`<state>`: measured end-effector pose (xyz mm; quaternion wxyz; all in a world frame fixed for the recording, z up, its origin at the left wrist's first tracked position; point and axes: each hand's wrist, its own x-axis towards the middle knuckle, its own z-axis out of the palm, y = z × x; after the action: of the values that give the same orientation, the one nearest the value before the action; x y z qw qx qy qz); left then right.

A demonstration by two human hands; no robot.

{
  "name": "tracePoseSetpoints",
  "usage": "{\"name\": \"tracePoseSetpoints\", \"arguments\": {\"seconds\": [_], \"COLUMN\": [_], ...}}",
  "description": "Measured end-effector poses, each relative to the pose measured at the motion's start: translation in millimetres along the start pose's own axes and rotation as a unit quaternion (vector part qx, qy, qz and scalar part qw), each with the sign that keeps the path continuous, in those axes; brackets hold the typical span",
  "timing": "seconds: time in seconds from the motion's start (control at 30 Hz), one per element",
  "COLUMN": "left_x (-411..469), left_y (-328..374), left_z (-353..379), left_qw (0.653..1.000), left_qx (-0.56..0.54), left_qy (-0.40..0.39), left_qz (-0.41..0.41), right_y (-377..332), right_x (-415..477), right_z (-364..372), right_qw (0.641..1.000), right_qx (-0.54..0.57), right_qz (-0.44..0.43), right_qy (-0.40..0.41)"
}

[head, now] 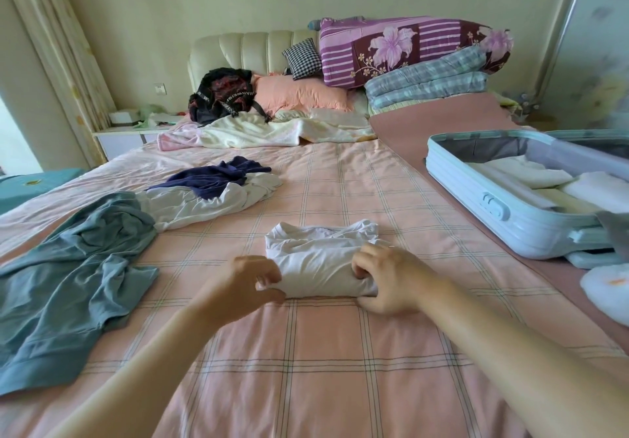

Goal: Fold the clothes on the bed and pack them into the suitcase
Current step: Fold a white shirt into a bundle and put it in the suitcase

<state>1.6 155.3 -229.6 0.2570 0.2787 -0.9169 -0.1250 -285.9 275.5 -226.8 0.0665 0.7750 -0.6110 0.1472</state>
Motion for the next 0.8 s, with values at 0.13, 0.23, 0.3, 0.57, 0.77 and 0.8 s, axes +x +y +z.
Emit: {"name": "tracePoseSetpoints", "arguments": {"seconds": [0.13,0.23,0.3,0.57,0.77,0.8], "left_x": [0.5,3.1,0.3,9.3,18.2,19.7], "left_y": [6.7,3.6,-0.5,8.7,52.5,51.8], "left_z": [-9.0,-27.5,-32.1,-38.1,1.3,12.6], "left_qw": [0.99,0.986,0.985,0.963,0.966,0.961], "left_qx": [-0.067,-0.048,-0.029,0.203,0.192,0.2], "left_qy": [0.043,0.047,0.052,-0.139,-0.171,-0.192], "left_qz": [-0.118,-0.155,-0.16,-0.106,-0.002,-0.011], "right_y": [9.1,15.9,16.4,7.2,-17.3,-19.2], "right_x": [0.2,-0.7,-0.1,3.5,11.8,12.7], "right_z": [-4.5,-7.6,-9.7,-7.7,-5.4,-4.0], "right_qw": [0.999,0.996,0.995,0.999,0.976,0.971], "right_qx": [0.022,0.057,0.063,-0.022,-0.06,-0.043], "right_qz": [0.019,0.06,0.078,0.028,0.103,0.126], "right_qy": [-0.027,-0.025,-0.017,-0.025,-0.183,-0.197]}}
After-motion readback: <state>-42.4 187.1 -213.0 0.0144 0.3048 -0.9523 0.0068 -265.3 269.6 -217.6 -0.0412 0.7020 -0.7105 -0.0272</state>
